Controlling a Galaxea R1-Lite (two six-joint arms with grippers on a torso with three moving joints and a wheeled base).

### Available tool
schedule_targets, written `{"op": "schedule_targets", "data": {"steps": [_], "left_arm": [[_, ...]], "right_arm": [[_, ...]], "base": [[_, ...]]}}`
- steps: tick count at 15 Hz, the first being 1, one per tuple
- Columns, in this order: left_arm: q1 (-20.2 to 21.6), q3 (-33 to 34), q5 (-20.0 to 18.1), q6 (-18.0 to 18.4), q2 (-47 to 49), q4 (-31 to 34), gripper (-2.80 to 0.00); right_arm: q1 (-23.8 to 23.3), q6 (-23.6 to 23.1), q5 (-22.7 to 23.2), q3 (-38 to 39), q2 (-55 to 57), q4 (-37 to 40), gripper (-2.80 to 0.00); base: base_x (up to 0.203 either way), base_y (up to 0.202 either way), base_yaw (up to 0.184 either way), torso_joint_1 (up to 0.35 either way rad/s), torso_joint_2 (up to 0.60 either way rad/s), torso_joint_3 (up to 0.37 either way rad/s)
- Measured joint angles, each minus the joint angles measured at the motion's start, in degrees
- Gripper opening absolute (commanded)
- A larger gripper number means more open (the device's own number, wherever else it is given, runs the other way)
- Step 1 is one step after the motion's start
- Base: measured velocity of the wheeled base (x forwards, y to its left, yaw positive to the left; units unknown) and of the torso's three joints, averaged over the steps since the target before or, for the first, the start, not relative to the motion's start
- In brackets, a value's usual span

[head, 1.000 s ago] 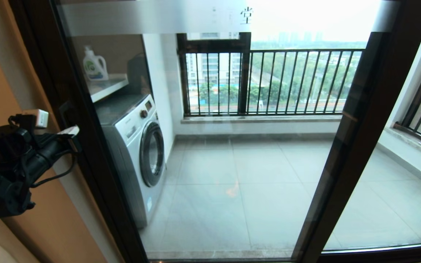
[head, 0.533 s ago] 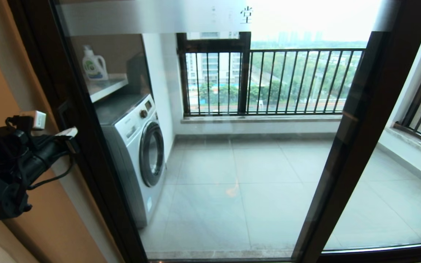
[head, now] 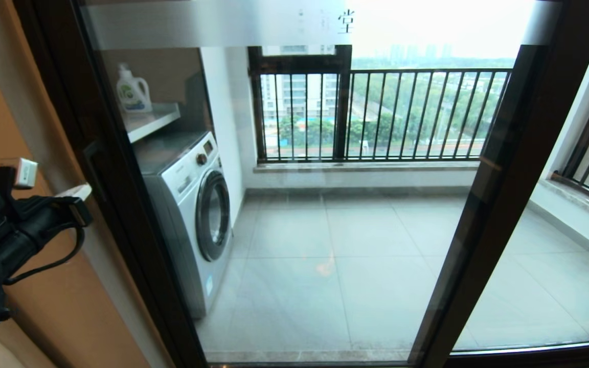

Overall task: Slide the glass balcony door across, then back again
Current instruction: Open the slid door

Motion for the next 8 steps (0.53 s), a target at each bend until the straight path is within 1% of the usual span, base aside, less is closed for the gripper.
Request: {"op": "schedule_targets", "data": {"steps": [3,8], "left_arm": [[0.8,-1.1,0.2,0.7,-1.3,0.0,-2.80],[1.8,-7.5,0.6,0.6,1.5,0.2,-2.80]], "right_arm": [[0.0,0.0,0.0,0.0,0.0,0.0,-2.80],[0.0,0.0,0.0,0.0,0.0,0.0,-2.80]], "base": [[0.000,0.000,0.000,0.000,0.00,0.000],[0.000,0.000,0.000,0.000,0.00,0.000]]}}
